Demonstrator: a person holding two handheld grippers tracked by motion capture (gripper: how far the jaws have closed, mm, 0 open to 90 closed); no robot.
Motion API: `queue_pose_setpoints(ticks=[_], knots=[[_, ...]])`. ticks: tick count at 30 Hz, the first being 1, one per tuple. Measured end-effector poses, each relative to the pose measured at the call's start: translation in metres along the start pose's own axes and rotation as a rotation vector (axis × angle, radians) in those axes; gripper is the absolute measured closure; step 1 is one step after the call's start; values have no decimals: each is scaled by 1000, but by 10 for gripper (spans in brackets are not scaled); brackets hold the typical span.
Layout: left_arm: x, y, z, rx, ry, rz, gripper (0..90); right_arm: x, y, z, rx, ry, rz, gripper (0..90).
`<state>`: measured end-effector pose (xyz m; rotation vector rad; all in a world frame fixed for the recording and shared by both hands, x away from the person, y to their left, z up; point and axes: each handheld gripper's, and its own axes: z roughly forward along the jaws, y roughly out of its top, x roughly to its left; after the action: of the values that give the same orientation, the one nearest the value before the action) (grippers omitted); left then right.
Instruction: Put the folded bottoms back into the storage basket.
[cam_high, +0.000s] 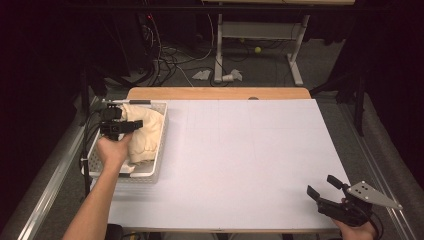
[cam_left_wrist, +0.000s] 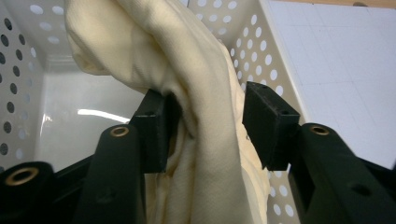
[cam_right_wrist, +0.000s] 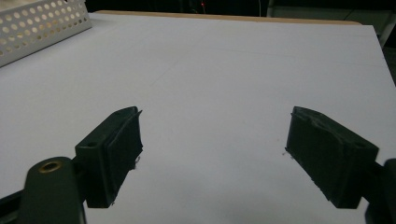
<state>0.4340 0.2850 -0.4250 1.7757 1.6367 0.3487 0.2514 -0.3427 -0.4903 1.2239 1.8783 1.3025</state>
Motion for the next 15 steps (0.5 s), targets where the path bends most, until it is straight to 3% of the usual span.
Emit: queue_pose_setpoints(ticks=[15], knots=[[-1,-1,-5,-11,44,6,400,0,0,0,0,1,-1,186]])
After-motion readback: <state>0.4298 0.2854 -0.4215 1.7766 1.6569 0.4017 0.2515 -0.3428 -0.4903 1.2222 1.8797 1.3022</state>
